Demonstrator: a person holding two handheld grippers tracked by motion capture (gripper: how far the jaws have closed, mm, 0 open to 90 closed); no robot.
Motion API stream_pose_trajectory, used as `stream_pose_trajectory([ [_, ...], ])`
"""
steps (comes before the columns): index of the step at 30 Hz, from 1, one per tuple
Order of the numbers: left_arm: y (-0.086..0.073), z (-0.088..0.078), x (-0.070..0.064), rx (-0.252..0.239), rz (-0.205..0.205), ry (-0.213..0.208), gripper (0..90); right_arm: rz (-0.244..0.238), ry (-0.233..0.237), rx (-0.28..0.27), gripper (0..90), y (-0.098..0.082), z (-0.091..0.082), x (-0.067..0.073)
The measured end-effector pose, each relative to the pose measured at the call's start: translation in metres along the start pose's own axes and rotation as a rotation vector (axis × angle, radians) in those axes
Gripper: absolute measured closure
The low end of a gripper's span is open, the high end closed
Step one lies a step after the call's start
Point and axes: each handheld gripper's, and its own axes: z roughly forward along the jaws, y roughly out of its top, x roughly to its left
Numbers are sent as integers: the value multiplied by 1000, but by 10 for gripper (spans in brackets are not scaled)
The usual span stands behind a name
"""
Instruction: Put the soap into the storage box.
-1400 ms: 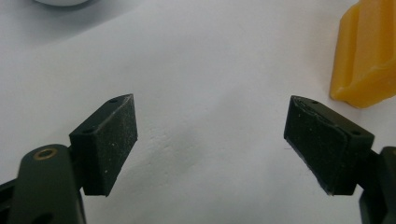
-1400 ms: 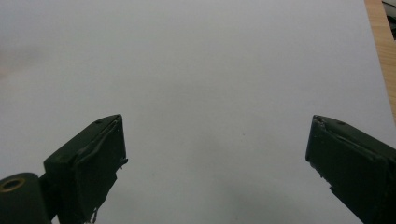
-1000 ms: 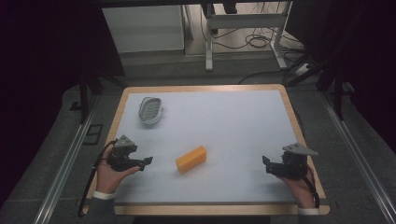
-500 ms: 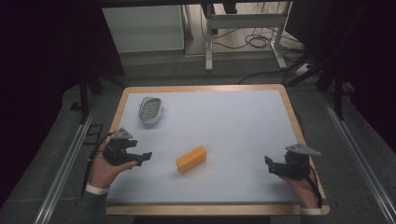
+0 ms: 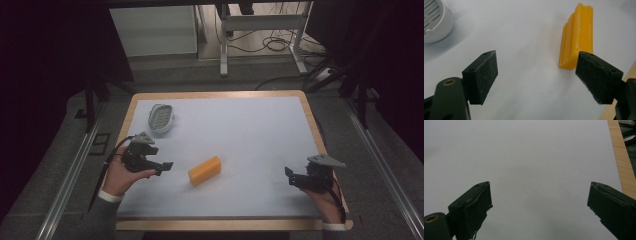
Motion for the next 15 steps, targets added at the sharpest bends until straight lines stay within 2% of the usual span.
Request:
stream_pose_trajectory([
  [6, 4, 6, -2, 17, 10, 2, 187, -2, -2, -3, 54, 0, -1, 0],
  [15, 7, 5, -5, 19, 20, -2, 192, -1, -3, -6, 54, 0, -2, -1],
])
